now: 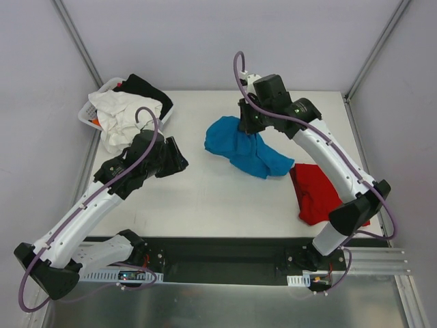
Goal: Fold and stack the t-shirts
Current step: Move the tshirt to the center of the board
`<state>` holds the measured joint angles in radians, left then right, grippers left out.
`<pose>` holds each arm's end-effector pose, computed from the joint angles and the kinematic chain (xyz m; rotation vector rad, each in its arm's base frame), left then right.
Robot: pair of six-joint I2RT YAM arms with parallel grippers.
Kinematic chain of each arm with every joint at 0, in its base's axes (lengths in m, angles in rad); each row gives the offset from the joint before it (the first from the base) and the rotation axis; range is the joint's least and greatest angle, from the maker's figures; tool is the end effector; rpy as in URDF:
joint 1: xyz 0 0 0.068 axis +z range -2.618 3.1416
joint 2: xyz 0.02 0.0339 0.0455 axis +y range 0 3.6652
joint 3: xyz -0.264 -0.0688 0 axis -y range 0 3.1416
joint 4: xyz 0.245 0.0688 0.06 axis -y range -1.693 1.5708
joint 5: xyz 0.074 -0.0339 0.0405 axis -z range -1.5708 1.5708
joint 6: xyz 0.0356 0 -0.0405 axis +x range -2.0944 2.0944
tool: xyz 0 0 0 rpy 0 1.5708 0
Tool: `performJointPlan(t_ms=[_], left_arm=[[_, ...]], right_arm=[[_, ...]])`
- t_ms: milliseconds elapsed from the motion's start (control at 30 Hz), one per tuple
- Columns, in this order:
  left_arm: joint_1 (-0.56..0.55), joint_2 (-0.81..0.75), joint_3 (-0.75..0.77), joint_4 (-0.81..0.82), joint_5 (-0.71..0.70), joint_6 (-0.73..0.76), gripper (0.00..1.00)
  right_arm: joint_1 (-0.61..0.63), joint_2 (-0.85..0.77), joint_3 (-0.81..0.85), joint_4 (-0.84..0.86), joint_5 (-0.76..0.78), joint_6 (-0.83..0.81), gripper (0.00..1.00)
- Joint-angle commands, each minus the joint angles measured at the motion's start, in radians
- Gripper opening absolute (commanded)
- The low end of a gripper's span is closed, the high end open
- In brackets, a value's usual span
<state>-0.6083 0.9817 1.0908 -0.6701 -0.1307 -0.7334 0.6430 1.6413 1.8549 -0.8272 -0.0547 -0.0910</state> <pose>0.1691 -0.1121 0.3612 -0.2165 2.1862 -0.6418 0.2828 0.2143 0.4243 -0.8213 2.0493 0.3702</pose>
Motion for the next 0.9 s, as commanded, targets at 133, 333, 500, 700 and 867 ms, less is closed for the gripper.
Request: performJointPlan(t_ms=[133, 333, 500, 700, 867], left_arm=[[-0.002, 0.008, 0.012, 0.014, 0.025, 0.014, 0.52], [-0.004, 0.054, 0.058, 0.015, 0.040, 0.055, 0.54], [-0.002, 0.144, 0.142, 0.027, 0.072, 0.149, 0.58], [-0.001, 0.474, 0.207, -0.037, 0.342, 0.201, 0.65], [0.008, 0.590, 0.215, -0.058, 0.365, 0.222, 0.66]], right_arm=[[-0.069, 0.032, 0.000, -0.016, -0.013, 0.013, 0.96], [-0.074, -0.058, -0.134, 0.042, 0.019, 0.033, 0.96], [-0.120, -0.161, -0.314, 0.059, 0.038, 0.063, 0.96], [-0.135, -0.175, -0.525, 0.054, 0.000, 0.077, 0.96], [-0.146, -0.147, -0.557, 0.062, -0.034, 0.088, 0.96]])
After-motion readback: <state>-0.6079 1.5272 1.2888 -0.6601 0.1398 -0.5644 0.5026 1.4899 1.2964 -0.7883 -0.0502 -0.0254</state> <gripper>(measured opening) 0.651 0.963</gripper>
